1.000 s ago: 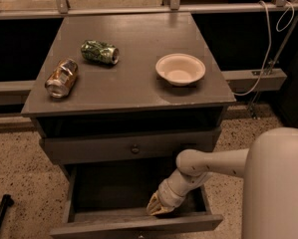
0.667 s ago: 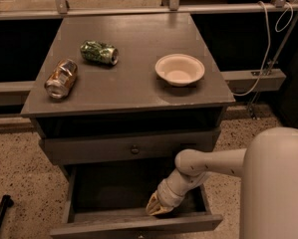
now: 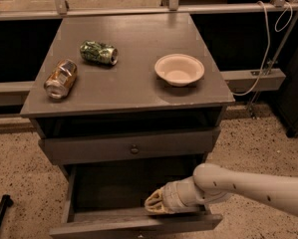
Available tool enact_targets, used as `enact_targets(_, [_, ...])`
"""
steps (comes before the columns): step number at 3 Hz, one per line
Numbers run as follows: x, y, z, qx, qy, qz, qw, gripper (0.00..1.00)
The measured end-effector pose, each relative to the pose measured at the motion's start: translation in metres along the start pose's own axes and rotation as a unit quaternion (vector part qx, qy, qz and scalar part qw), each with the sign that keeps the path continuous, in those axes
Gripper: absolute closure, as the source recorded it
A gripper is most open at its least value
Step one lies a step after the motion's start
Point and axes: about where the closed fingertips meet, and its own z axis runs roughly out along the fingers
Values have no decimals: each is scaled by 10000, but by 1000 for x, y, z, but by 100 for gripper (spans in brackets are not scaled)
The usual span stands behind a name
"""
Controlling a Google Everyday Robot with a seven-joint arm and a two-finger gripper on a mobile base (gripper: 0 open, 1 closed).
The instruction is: Open middle drawer
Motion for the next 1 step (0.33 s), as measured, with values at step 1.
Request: enact_targets(1, [12,-1,-18,327,62,119,9994,73])
